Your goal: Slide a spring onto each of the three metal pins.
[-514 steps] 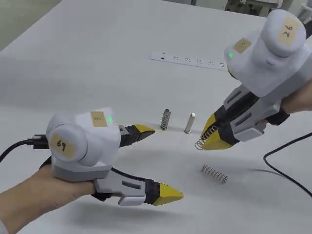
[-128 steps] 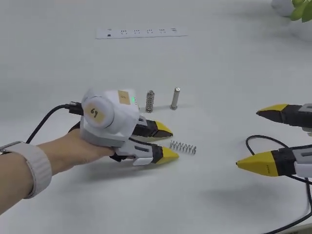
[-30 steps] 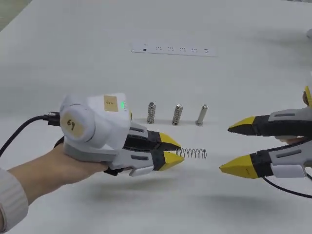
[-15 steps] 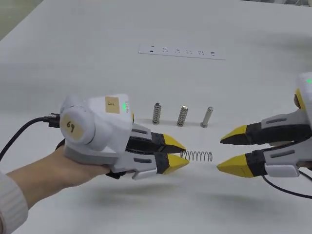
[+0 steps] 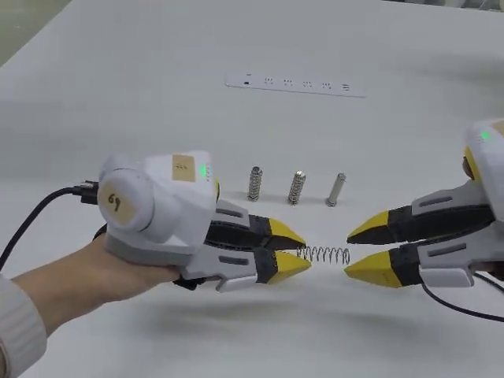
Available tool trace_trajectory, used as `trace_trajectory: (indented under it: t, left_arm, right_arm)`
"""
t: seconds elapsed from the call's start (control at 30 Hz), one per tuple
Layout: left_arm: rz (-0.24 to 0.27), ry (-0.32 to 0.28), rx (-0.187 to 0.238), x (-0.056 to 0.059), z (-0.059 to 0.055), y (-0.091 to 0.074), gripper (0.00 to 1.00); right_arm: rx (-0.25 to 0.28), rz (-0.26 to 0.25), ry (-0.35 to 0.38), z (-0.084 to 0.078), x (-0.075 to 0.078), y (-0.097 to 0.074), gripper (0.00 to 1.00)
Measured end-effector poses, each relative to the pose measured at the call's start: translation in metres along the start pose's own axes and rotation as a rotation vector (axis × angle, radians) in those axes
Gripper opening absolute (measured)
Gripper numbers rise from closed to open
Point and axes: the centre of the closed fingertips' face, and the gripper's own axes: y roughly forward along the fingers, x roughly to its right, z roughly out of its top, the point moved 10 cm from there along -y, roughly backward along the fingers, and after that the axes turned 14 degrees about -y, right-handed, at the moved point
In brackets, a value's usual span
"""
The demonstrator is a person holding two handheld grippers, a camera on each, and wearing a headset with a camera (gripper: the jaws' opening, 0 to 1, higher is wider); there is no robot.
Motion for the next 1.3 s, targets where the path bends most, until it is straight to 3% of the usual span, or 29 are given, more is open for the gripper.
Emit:
trace_trajectory:
  t: [0.37,0.6,0.93,1.3]
  left_arm:
    - [-0.011,-0.006,0.002,0.001,-0.001,0.001,0.03]
    - [-0.015,-0.006,-0.003,0.002,-0.002,0.001,0.03]
    - [-0.016,0.002,-0.022,0.001,-0.004,0.002,0.03]
    - [-0.012,0.012,-0.039,0.001,-0.005,0.002,0.02]
  right_arm:
    - [-0.016,0.033,-0.018,0.001,-0.003,0.005,0.09]
    - [-0.036,0.042,-0.029,0.003,-0.002,0.005,0.09]
    - [-0.123,0.064,-0.087,0.017,-0.001,0.005,0.08]
    - [-0.154,0.083,-0.142,0.037,0.001,0.004,0.08]
